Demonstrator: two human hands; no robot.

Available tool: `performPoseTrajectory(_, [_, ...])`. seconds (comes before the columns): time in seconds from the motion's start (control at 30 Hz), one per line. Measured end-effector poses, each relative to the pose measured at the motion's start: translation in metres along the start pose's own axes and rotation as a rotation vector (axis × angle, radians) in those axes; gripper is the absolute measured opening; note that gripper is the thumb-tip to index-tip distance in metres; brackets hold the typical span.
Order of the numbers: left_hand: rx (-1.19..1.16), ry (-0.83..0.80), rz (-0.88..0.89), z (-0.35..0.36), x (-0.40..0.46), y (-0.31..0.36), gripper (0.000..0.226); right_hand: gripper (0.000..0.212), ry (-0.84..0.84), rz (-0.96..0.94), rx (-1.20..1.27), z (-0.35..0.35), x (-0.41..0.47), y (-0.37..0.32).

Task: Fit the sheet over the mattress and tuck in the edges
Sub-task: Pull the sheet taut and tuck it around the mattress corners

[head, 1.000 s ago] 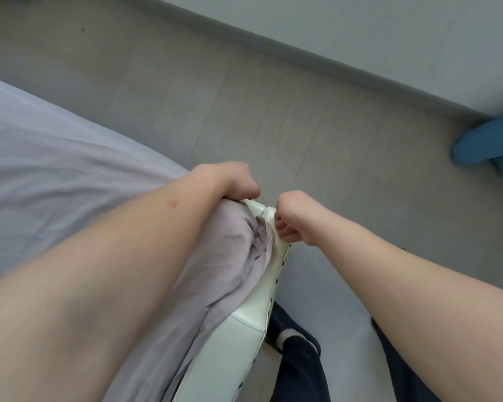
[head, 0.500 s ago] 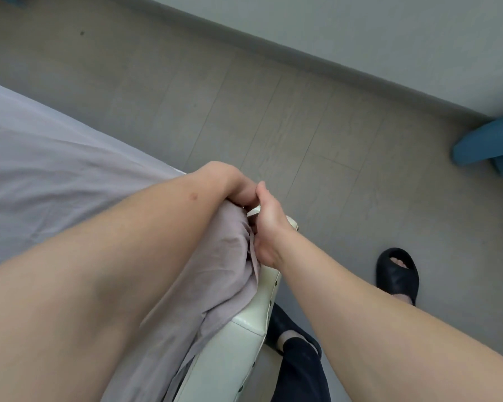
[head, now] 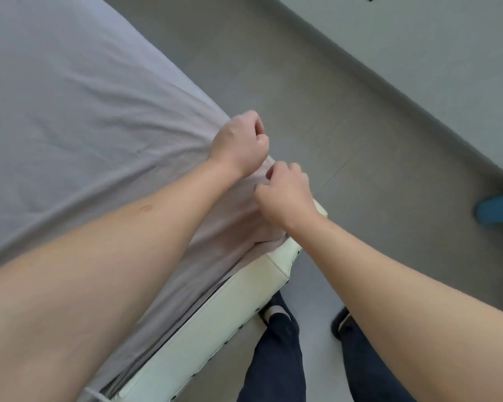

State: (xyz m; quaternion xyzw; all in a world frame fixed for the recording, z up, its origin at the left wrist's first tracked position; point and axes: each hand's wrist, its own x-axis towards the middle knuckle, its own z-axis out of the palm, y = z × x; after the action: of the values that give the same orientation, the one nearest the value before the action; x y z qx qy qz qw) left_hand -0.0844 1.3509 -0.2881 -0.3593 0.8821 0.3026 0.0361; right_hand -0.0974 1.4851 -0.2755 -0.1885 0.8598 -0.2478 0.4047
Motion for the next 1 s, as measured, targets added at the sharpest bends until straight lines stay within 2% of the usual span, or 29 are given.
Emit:
performPoseTrajectory(0.03, [-0.001, -0.007, -0.030, -0.009, -0.020, -0.008, 0.011, 0.012, -0.001, -0.117, -0.038, 0.010, -0.011, -0.003])
performPoseTrajectory(0.07, [0.001, -0.030, -0.049, -0.011, -0.037, -0.015, 0.011, 0.005, -0.075, -0.194, -0.072, 0.017, -0.021, -0.002])
performPoseTrajectory(0.13, [0.018, -0.079, -0.114, -0.014, -0.072, -0.034, 0.012, 0.012, -0.335, -0.313, -0.194, 0.029, -0.035, -0.002])
performPoseTrajectory(0.2, [0.030, -0.155, -0.159, -0.012, -0.099, -0.049, 0.013, 0.008, -0.534, -0.387, -0.392, 0.033, -0.041, 0.006])
performPoseTrajectory(0.3, [0.034, -0.296, -0.225, -0.013, -0.143, -0.069, 0.012, 0.039, -0.667, -0.476, -0.719, 0.042, -0.048, 0.018])
performPoseTrajectory(0.37, [0.010, -0.368, -0.243, -0.011, -0.167, -0.076, 0.010, 0.040, -0.667, -0.538, -0.767, 0.044, -0.047, 0.022])
performPoseTrajectory(0.43, [-0.007, -0.386, -0.260, -0.005, -0.185, -0.079, 0.005, 0.035, -0.581, -0.686, -0.802, 0.043, -0.046, 0.023])
performPoseTrajectory(0.53, [-0.003, -0.283, -0.289, 0.003, -0.205, -0.082, 0.009, 0.035, -0.425, -0.912, -0.818, 0.046, -0.059, 0.022])
performPoseTrajectory(0.63, [-0.068, -0.148, -0.336, 0.009, -0.223, -0.083, 0.005, 0.027, -0.443, -0.885, -0.872, 0.052, -0.072, 0.022])
performPoseTrajectory(0.73, [-0.029, -0.120, -0.338, 0.014, -0.238, -0.081, 0.007, 0.032, -0.441, -0.824, -0.947, 0.055, -0.074, 0.026])
performPoseTrajectory(0.8, [0.032, -0.160, -0.340, 0.022, -0.243, -0.080, 0.011, 0.035, -0.430, -0.785, -0.963, 0.054, -0.073, 0.035])
performPoseTrajectory(0.93, [-0.007, -0.297, -0.325, 0.036, -0.248, -0.085, 0.036, 0.041, -0.408, -0.758, -0.962, 0.054, -0.070, 0.043])
performPoseTrajectory(1.0, [-0.001, -0.336, -0.333, 0.038, -0.247, -0.086, 0.041, 0.044, -0.436, -0.747, -0.979, 0.056, -0.064, 0.040])
